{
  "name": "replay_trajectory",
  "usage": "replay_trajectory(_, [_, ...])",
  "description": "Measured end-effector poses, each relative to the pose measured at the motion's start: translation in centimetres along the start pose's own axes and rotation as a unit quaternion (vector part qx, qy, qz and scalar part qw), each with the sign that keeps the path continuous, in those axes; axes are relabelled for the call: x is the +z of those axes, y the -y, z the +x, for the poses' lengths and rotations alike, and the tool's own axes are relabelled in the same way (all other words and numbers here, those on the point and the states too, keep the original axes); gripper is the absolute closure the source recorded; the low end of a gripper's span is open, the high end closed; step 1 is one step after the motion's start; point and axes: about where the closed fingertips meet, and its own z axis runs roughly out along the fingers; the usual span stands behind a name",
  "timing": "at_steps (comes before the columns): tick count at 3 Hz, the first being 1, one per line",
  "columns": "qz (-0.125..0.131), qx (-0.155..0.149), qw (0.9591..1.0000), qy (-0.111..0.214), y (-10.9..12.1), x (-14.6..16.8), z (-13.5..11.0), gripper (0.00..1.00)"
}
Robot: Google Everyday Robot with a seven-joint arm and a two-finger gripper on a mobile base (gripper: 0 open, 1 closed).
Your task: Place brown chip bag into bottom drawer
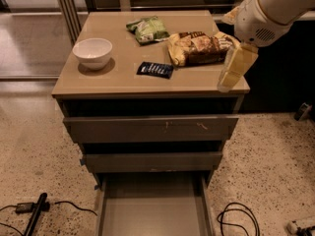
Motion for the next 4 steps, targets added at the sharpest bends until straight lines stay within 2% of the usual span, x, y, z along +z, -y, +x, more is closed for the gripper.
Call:
replay_trajectory(1, [0.004, 0.001, 1.0, 0.0, 0.4, 0.4, 0.2, 0.0])
replay_trajectory(2, [0.04, -0.009, 0.9991, 0.0, 3.4, 2.2, 1.5, 0.0])
replay_trajectory(3, [0.081, -0.01, 0.9965, 0.02, 7.5, 4.9, 2.8, 0.0])
replay_trajectory(4, [0.078, -0.007, 0.9956, 0.051, 10.0, 7.7, 2.2, 0.0])
